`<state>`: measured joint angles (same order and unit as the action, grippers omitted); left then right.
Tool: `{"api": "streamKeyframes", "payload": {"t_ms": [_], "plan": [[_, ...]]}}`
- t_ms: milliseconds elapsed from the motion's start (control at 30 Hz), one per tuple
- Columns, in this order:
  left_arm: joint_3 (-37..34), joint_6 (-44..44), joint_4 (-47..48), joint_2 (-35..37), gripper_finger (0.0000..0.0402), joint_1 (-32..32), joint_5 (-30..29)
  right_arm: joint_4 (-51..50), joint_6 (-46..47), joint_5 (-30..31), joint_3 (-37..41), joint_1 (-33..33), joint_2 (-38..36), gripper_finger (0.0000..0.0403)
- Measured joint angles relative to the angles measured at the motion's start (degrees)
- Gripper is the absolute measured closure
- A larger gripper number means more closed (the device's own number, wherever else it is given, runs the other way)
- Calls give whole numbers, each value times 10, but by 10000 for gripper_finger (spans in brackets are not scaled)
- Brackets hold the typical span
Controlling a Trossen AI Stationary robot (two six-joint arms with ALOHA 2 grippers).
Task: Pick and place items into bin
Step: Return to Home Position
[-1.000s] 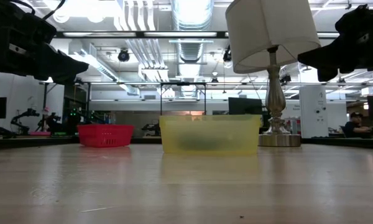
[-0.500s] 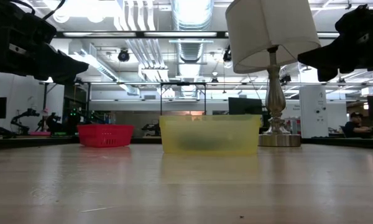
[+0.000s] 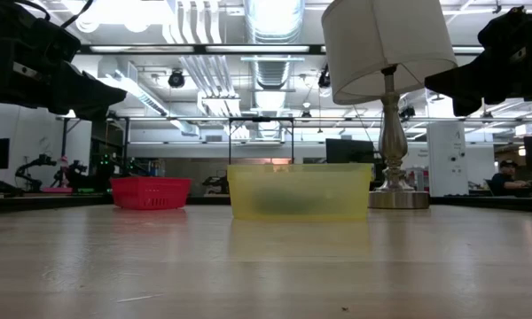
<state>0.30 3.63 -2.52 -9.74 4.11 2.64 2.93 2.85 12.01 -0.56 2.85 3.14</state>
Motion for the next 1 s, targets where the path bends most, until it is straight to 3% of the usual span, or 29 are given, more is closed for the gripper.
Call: {"api": "streamKeyframes", "payload": {"t_ms": [1000], "plan": [[0,0,0,0,400,0,0,0,0,0,0,0,0,394]]}}
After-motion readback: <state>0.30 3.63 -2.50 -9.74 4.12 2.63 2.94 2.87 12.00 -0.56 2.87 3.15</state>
